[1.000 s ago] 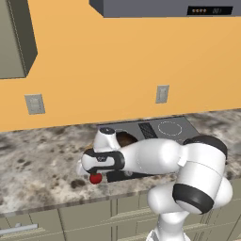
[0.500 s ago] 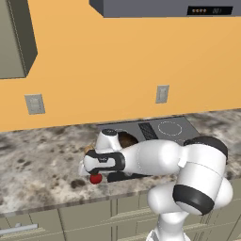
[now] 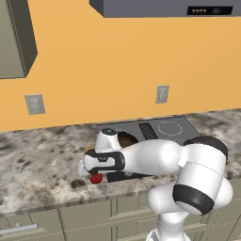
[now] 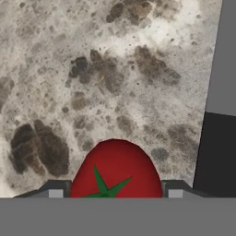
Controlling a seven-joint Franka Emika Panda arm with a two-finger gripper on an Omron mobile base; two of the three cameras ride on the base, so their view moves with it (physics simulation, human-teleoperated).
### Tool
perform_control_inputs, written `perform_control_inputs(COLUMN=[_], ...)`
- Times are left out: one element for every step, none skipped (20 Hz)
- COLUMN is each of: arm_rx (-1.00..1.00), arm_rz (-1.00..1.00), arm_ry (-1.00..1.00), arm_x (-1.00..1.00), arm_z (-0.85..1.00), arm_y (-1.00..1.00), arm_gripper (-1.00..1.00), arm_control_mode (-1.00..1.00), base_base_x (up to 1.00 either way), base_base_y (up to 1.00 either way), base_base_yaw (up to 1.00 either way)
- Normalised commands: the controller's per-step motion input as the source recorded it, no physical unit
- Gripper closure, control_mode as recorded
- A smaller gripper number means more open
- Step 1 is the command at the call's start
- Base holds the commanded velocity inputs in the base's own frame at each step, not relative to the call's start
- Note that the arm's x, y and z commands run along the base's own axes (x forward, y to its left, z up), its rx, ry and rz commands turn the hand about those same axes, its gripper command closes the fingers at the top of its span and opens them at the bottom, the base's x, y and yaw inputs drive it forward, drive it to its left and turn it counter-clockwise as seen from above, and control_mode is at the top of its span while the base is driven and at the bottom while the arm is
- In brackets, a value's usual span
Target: Place the pan on the front left burner on the stove. Then place the tomato and the onion in the pan and turn on the front left burner.
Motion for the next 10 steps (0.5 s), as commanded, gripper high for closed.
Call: perform_control_inputs(arm_rx=[0.0,0.0,0.0,0.0,0.0,0.0,0.0,0.0,0.0,0.0], arm_rz=[0.0,0.0,0.0,0.0,0.0,0.0,0.0,0.0,0.0,0.0], arm_ry=[0.0,0.0,0.0,0.0,0.0,0.0,-0.02,-0.02,0.0,0.0], arm_x=[-0.06,-0.04,0.0,0.0,0.0,0.0,0.0,0.0,0.0,0.0], arm_z=[0.0,0.13,0.17,0.21,0.33,0.4,0.4,0.43,0.35,0.3], arm_y=[0.0,0.0,0.0,-0.03,-0.05,-0.03,0.0,-0.01,-0.12,-0.17], arm_gripper=[1.0,1.0,1.0,1.0,1.0,1.0,1.0,1.0,1.0,1.0], arm_control_mode=[-1.0,-1.0,-1.0,-1.0,-1.0,-1.0,-1.0,-1.0,-1.0,-1.0], base_base_x=[0.0,0.0,0.0,0.0,0.0,0.0,0.0,0.0,0.0,0.0], base_base_y=[0.0,0.0,0.0,0.0,0.0,0.0,0.0,0.0,0.0,0.0], base_base_yaw=[0.0,0.0,0.0,0.0,0.0,0.0,0.0,0.0,0.0,0.0])
